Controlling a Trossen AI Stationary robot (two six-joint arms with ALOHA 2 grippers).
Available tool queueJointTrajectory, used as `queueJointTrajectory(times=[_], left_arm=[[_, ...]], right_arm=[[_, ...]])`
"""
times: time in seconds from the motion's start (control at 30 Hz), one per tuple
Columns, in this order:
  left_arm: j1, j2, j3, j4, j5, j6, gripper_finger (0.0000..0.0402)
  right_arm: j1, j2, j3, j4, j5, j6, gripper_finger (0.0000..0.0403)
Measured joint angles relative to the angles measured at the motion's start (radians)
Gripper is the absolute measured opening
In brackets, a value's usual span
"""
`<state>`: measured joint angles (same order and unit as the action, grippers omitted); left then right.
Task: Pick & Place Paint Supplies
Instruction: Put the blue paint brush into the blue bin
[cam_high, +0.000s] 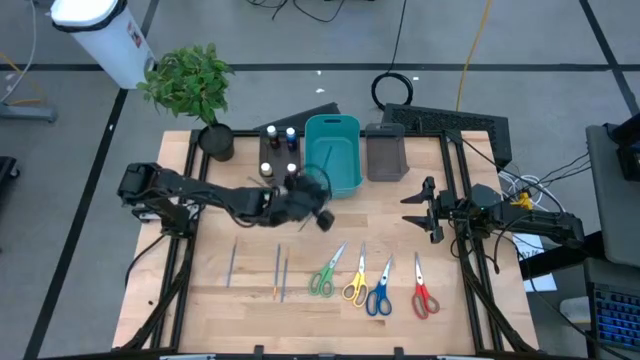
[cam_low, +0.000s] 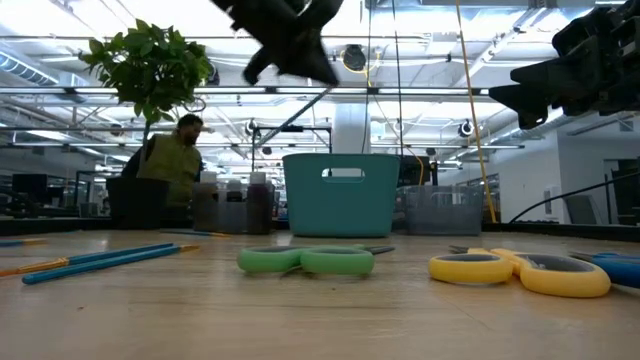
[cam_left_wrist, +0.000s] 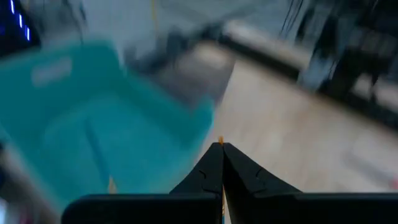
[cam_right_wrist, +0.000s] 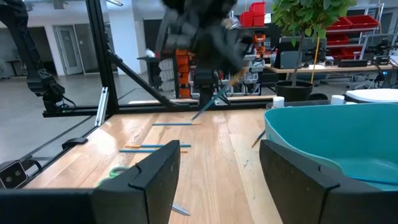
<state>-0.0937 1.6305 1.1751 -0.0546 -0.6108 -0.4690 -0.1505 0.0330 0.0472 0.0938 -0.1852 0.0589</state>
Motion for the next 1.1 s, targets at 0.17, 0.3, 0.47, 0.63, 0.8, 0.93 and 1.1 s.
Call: queueJointTrajectory(times=[0.17,0.3,0.47,0.63,0.8,0.93,1.1], left_arm=[[0.087,0.001,0.0,0.24,-0.001,0.138,0.0001],[0.166,0.001,-0.001,0.32,0.005,0.154,0.0002],[0.258,0.011,-0.001,0.409,0.072,0.149,0.0003],[0.326,0.061,-0.001,0.49,0.132,0.143,0.0003],[0.365,0.148,-0.002,0.49,0.143,0.111,0.0003],[0.378,0.204,-0.002,0.5,0.149,0.091,0.0007],[0.387,0.225,-0.002,0.493,0.184,0.093,0.0002]], right_arm=[[0.0,0.0,0.0,0.0,0.0,0.0,0.0212],[0.0,0.0,0.0,0.0,0.0,0.0,0.0212],[0.0,0.0,0.0,0.0,0.0,0.0,0.0212],[0.0,0.0,0.0,0.0,0.0,0.0,0.0212],[0.0,0.0,0.0,0.0,0.0,0.0,0.0212],[0.0,0.0,0.0,0.0,0.0,0.0,0.0212],[0.0,0.0,0.0,0.0,0.0,0.0,0.0212]])
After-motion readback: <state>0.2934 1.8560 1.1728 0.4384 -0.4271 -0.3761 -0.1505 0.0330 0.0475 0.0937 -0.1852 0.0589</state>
